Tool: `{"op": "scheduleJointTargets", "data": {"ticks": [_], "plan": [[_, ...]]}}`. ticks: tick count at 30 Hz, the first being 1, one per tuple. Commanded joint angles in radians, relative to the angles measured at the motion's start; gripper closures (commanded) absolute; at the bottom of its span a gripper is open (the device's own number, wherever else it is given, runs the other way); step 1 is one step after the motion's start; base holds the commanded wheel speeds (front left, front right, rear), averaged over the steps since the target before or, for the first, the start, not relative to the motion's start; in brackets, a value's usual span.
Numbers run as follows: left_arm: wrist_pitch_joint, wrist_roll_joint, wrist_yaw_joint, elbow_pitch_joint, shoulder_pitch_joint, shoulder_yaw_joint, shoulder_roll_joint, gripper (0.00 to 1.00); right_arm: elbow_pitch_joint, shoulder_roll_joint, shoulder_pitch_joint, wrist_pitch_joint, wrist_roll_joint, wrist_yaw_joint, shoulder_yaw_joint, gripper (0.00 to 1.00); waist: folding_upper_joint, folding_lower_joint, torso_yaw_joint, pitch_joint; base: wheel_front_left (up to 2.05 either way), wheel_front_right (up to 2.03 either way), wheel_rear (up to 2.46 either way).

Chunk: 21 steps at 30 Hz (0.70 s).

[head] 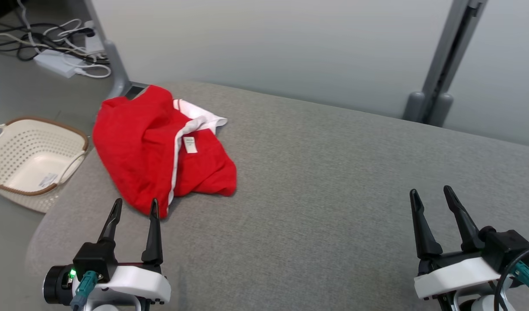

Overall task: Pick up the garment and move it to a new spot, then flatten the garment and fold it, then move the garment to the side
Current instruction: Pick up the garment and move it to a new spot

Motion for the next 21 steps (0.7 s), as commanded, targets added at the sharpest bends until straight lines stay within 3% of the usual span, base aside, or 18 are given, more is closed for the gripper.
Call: {"op": "scheduleJointTargets", "data": {"ticks": [1,11,21], "plan": [[-0.002,-0.008,0.002,0.003,-0.007,0.003,0.004,0.0,0.006,-0.007,0.0,-0.005,0.007,0.002,-0.002,0.0,0.0,0.0,0.037,-0.001,0.0,0.0,0.0],[-0.002,0.005,-0.02,0.027,-0.007,0.008,0.004,0.0,0.019,-0.006,-0.001,-0.005,0.026,0.002,0.022,0.0,0.0,0.0,0.12,-0.006,0.0,0.0,0.0],[-0.002,0.013,-0.028,0.028,-0.011,0.025,0.004,0.0,0.026,-0.002,-0.01,-0.005,0.03,0.002,0.035,0.0,0.0,0.0,0.131,-0.001,0.0,0.0,0.0]]}}
